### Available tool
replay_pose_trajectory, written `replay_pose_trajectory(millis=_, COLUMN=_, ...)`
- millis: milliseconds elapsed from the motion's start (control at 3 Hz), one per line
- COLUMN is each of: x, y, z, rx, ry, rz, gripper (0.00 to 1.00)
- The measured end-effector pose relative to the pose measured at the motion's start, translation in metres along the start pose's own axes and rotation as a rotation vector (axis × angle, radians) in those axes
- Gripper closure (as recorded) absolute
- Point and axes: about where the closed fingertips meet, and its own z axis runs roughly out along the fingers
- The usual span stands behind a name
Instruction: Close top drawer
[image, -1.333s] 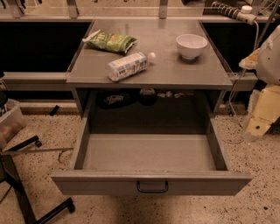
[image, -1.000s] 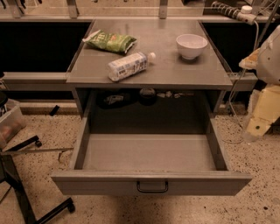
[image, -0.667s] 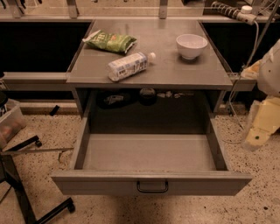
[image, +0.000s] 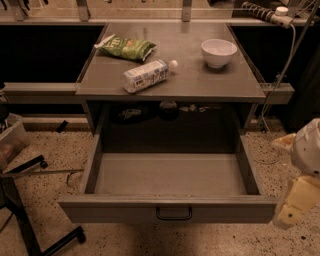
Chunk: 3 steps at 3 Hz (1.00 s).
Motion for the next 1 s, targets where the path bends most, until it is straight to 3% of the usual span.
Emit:
replay_pose_trajectory(millis=333, x=0.021, y=0.029, z=0.044, rx=-0.101, ry=-0.026, rz=0.025, gripper=0.0)
replay_pose_trajectory(millis=667, x=0.028, y=0.058, z=0.069, rx=-0.182, ry=-0.037, rz=0.03, gripper=0.0)
replay_pose_trajectory(millis=1000, x=0.028, y=0.058, z=0.069, rx=-0.182, ry=-0.037, rz=0.03, gripper=0.0)
